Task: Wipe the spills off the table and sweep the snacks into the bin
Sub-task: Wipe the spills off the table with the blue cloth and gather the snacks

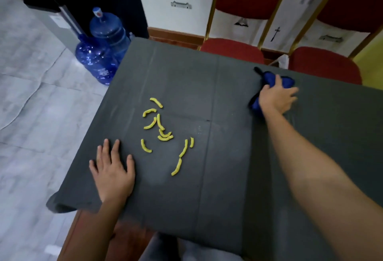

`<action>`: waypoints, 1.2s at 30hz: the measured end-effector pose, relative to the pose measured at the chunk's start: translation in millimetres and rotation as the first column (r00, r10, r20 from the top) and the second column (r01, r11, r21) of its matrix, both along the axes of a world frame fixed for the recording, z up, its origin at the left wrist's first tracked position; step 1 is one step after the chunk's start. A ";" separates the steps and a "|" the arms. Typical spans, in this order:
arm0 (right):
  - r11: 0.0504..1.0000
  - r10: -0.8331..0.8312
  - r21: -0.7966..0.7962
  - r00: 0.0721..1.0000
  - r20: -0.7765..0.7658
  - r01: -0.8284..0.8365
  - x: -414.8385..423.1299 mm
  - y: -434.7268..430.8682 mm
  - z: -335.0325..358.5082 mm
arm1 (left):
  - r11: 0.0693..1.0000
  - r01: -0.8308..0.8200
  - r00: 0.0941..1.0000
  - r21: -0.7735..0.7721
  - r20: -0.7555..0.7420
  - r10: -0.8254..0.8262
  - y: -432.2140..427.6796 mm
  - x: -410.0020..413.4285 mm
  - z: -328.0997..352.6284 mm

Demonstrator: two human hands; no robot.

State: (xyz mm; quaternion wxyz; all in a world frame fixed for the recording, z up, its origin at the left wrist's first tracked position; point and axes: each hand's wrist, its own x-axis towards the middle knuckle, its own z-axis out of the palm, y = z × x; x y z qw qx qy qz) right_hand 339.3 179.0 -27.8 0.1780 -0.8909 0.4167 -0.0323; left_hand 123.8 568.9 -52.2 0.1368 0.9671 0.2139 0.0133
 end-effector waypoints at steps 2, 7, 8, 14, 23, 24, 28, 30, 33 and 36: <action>1.000 0.017 -0.002 1.000 -0.006 -0.017 12.6 6.8 0.2 | 1.000 -0.001 1.000 0.011 0.000 0.001 0.7 0.6 -1.1; 0.957 0.289 0.020 0.955 -0.062 -0.289 46.8 54.9 9.4 | 0.999 0.001 1.000 0.038 -0.009 0.000 0.5 0.2 -1.7; 0.929 0.370 0.024 0.927 -0.068 -0.369 50.5 69.2 10.4 | 0.999 0.003 1.000 0.040 -0.012 -0.002 0.5 0.3 -1.1; 0.671 0.741 0.024 0.671 -0.008 -0.741 17.5 177.6 13.9 | 0.999 0.016 0.999 0.036 -0.037 -0.014 -2.0 1.4 6.1; 0.670 0.741 -0.026 0.668 0.059 -0.741 -24.1 154.0 26.9 | 0.990 0.131 0.991 0.051 -0.033 -0.129 25.3 12.5 24.5; 0.744 0.667 -0.010 0.743 0.062 -0.668 -25.8 129.9 28.5 | 0.982 0.181 0.983 0.060 -0.034 -0.180 33.9 14.4 24.8; 0.936 0.350 0.033 0.936 -0.015 -0.350 -78.8 57.7 27.5 | 0.874 0.485 0.874 0.018 -0.050 -0.484 66.5 22.7 19.5; 0.976 0.218 0.038 0.975 -0.033 -0.217 -120.5 56.3 21.1 | 0.820 0.572 0.819 0.005 -0.066 -0.570 74.8 24.0 15.2; 0.996 0.086 0.012 0.996 -0.025 -0.085 -159.8 89.1 13.8 | 0.800 0.600 0.799 0.005 -0.067 -0.598 80.4 23.3 10.0; 0.999 0.036 -0.005 0.999 -0.032 -0.036 -167.4 140.8 11.1 | 0.798 0.603 0.796 -0.007 -0.057 -0.603 79.3 23.5 8.5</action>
